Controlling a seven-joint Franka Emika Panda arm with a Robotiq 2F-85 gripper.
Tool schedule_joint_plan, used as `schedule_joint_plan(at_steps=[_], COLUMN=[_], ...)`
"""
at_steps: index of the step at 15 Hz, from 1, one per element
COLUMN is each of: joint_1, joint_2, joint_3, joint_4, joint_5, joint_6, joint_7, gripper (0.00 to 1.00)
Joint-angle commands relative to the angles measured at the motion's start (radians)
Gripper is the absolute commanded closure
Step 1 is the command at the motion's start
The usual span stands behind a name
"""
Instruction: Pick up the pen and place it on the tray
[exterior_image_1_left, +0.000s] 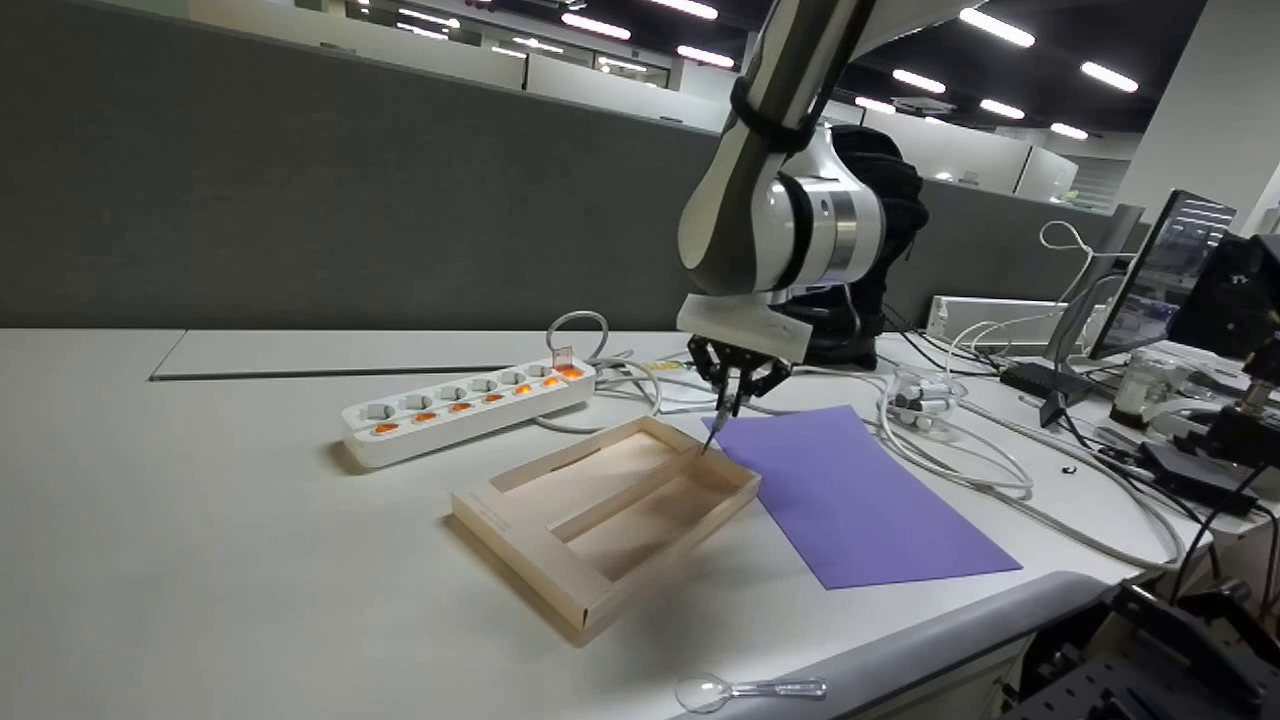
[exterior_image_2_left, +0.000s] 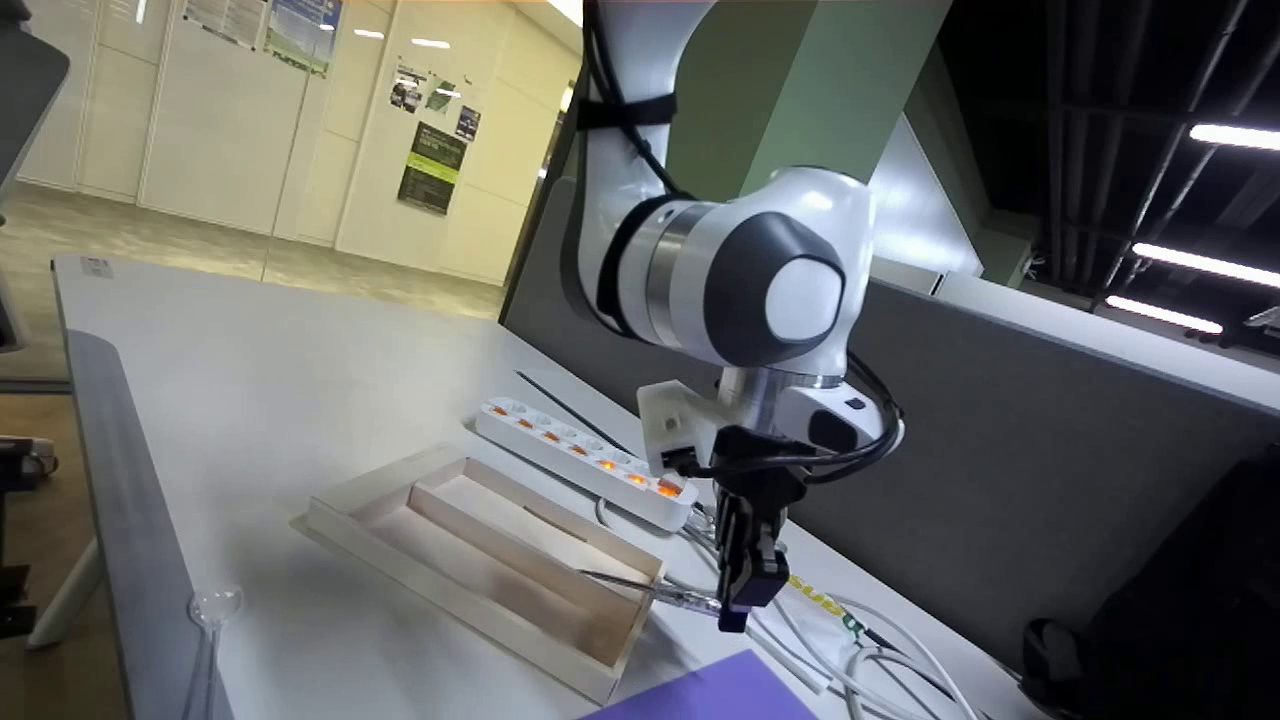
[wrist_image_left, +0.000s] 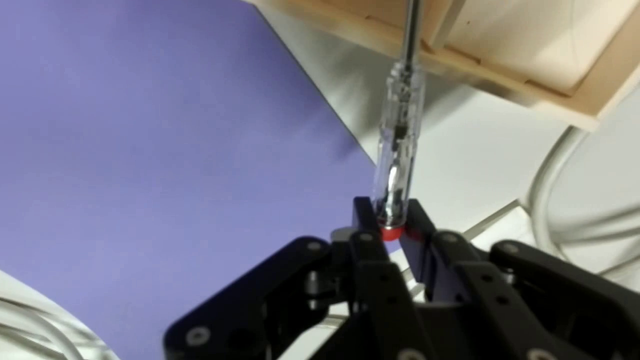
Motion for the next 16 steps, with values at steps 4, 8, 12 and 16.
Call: schedule_joint_plan(at_steps=[4,8,12,16], joint_1=[0.094,0.168,0.222,0.303], joint_2=[-0.010,-0.002,0.012,0.045], joint_3=[-0.028,-0.088,-0.140,-0.209], joint_4=[-0.044,-0.086,-0.112,-0.131], joint_5=[-0.060,-0.091,-0.093,-0.080], joint_6=[0.018,0.052,0.068,0.119], joint_7=[0.025,0.035,0.032,0.045], gripper=[0.95,0.95,0.95,0.95])
